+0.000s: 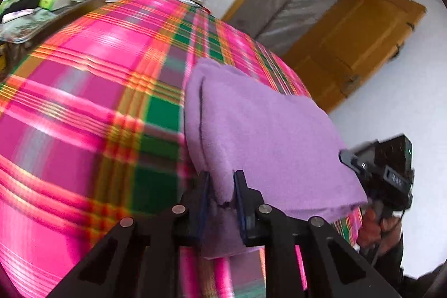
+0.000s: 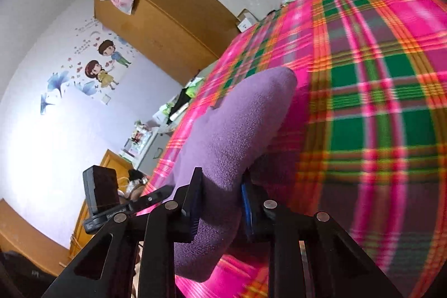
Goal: Fold clothes
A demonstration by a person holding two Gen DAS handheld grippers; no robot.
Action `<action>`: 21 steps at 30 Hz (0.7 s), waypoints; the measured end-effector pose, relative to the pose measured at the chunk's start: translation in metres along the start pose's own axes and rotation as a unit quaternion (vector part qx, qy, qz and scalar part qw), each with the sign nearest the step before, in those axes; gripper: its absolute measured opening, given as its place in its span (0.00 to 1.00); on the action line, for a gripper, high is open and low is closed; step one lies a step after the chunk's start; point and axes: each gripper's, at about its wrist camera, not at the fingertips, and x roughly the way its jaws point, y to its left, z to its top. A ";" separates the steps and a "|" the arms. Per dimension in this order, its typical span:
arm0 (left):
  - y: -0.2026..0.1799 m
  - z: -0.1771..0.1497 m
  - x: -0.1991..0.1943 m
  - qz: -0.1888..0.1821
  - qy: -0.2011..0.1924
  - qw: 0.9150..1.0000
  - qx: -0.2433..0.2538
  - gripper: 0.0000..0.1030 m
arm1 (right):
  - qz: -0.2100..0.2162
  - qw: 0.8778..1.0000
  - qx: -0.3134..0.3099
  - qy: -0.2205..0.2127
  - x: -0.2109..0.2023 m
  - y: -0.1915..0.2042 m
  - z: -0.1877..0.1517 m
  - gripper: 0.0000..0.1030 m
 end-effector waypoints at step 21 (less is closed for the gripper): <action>-0.007 0.014 0.015 0.016 -0.008 1.000 -0.014 0.20 | -0.007 0.999 0.050 0.005 0.010 -0.030 -0.019 0.33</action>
